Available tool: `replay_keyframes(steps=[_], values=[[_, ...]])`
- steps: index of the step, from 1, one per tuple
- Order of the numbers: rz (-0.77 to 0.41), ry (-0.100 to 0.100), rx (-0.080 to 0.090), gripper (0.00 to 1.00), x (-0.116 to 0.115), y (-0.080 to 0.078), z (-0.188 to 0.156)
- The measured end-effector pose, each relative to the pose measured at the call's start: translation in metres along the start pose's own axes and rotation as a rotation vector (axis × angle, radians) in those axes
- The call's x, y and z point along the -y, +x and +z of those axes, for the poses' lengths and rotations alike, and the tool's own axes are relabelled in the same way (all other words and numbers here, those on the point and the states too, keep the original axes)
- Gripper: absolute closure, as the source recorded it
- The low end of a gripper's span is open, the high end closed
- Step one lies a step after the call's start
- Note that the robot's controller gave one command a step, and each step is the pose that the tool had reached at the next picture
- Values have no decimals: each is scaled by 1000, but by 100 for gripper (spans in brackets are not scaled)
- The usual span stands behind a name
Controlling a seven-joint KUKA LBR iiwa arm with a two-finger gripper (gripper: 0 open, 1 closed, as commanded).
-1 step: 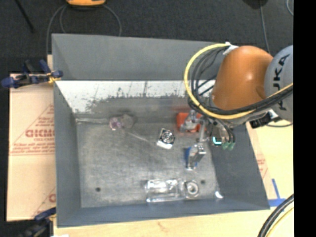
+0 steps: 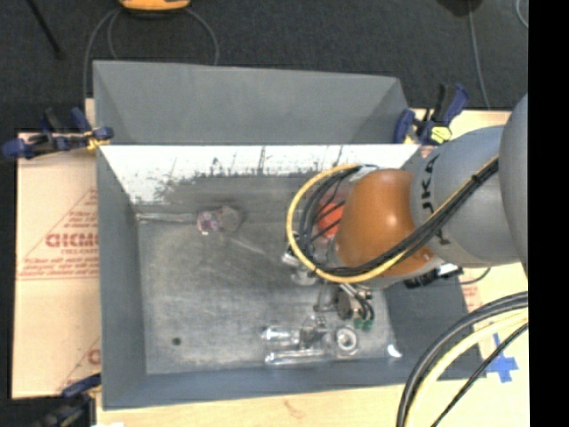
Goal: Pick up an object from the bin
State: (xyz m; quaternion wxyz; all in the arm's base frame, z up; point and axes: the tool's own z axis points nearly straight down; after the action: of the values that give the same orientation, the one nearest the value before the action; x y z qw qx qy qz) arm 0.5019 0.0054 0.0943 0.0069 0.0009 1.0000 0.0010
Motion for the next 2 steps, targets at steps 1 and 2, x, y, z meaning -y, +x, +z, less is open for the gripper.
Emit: replay_keyframes(steps=[1,2], values=[[-25,4,14,0,-6,1,9],[-41,4,-4,0,1,5,-76]])
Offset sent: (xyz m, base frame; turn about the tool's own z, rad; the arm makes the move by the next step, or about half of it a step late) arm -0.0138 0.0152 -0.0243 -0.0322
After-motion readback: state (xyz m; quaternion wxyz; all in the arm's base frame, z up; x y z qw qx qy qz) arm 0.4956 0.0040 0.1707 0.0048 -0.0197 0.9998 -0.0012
